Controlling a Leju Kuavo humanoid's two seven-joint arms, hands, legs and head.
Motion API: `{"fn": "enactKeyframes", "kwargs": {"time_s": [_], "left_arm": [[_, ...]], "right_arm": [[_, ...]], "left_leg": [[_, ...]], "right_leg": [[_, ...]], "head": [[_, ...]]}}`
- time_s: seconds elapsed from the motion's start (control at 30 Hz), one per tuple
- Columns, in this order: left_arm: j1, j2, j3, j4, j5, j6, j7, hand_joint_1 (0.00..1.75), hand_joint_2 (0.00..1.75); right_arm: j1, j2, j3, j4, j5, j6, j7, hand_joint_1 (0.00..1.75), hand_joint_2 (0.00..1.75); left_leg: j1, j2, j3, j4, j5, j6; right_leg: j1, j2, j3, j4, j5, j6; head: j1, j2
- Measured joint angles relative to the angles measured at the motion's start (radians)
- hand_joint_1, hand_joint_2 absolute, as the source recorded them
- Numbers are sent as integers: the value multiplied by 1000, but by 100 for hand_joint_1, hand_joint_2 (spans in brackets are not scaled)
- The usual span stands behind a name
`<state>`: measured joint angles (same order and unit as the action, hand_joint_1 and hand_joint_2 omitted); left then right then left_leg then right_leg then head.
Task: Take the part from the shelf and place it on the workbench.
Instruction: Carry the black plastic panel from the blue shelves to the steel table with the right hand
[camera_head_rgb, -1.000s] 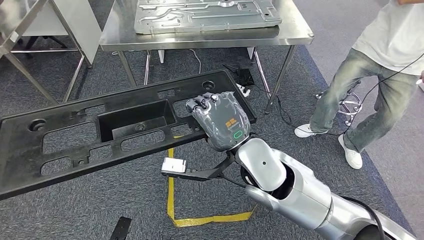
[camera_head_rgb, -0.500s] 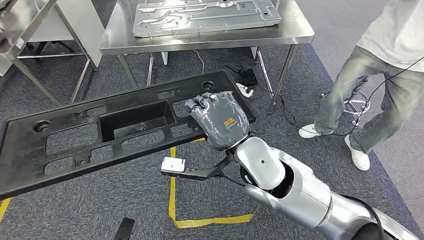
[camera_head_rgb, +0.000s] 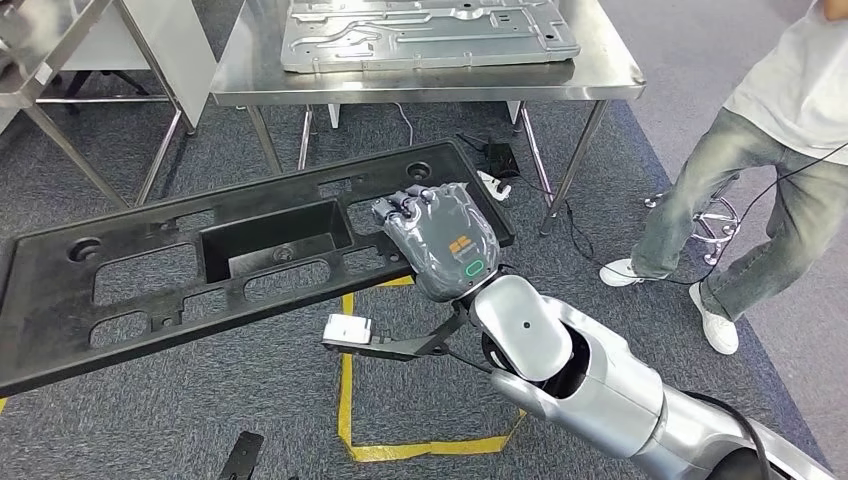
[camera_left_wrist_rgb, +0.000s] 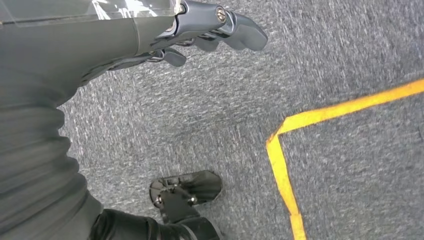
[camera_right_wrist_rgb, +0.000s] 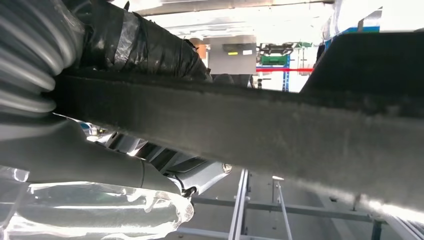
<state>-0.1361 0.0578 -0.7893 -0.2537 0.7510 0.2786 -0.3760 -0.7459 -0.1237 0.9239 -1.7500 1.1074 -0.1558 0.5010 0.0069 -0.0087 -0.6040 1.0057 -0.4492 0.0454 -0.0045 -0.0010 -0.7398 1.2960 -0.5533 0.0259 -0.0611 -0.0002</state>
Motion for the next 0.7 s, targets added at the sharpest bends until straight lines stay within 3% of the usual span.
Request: {"fn": "enactKeyframes", "kwargs": {"time_s": [0.07, 0.13, 0.17, 0.27, 0.33, 0.43, 0.5, 0.53, 0.57, 0.63, 0.7], "left_arm": [[1, -1, -1, 0, 0, 0, 0, 0, 175], [0, -2, -2, 0, 0, 0, 0, 0, 175], [-1, -2, -3, 0, 0, 0, 0, 0, 175], [-2, -2, -4, 0, 0, 0, 0, 0, 175], [-2, -1, -4, 0, 0, 0, -1, 0, 175], [-3, -3, -5, 0, 0, 0, -1, 0, 175], [0, -3, -6, 0, 0, 0, -1, 0, 175], [1, -3, -6, 0, 0, 0, -1, 0, 175], [2, -3, -6, 0, 1, 0, 0, 0, 175], [0, -2, -6, 0, 1, -1, 0, 0, 175], [-1, -2, -6, 0, 1, -2, -1, 0, 175]], "right_arm": [[1, -1, 0, 0, 0, 0, 0, 175, 175], [0, -1, 0, 0, 1, 0, 1, 175, 175], [-1, -1, 0, -1, 1, 0, 1, 175, 175], [-1, -1, 0, -3, 2, 1, 3, 175, 175], [-2, -1, 0, -3, 3, 2, 4, 175, 175], [-3, -1, 0, -3, 3, 2, 4, 175, 175], [-1, -1, 0, -3, 3, 2, 4, 175, 175], [0, -1, 0, -3, 3, 3, 4, 175, 175], [1, -1, 0, -3, 3, 3, 4, 175, 175], [1, -2, 0, -3, 3, 4, 5, 175, 175], [0, -2, 0, -4, 3, 6, 7, 175, 175]], "left_leg": [[0, -4, 8, 5, -9, -4], [-2, -7, 12, 11, -19, -10], [-3, -8, 12, 12, -22, -15], [-4, -8, 12, 9, -27, -29], [-4, -3, -1, 45, -49, -40], [0, 1, -96, 221, -121, -52], [2, 2, -145, 287, -122, -54], [2, 2, -141, 263, -94, -53], [1, 2, -115, 201, -51, -49], [-3, 4, -52, 67, 4, -38], [-9, 5, -24, 14, 9, -29]], "right_leg": [[0, 0, 37, -105, 79, -6], [2, 3, 91, -225, 128, -14], [3, 4, 105, -256, 133, -17], [3, 5, 114, -270, 127, -30], [-2, 3, 125, -278, 125, -40], [-2, 1, 135, -281, 118, -51], [-1, 2, 139, -278, 112, -52], [0, 3, 142, -276, 108, -51], [0, 4, 147, -274, 103, -50], [2, 5, 156, -273, 93, -45], [2, 4, 160, -274, 88, -35]], "head": [[0, 0], [0, 0], [0, 0], [-1, 0], [-4, 0], [-8, 0], [-8, 0], [-9, 0], [-9, 0], [-7, 0], [-6, 0]]}}
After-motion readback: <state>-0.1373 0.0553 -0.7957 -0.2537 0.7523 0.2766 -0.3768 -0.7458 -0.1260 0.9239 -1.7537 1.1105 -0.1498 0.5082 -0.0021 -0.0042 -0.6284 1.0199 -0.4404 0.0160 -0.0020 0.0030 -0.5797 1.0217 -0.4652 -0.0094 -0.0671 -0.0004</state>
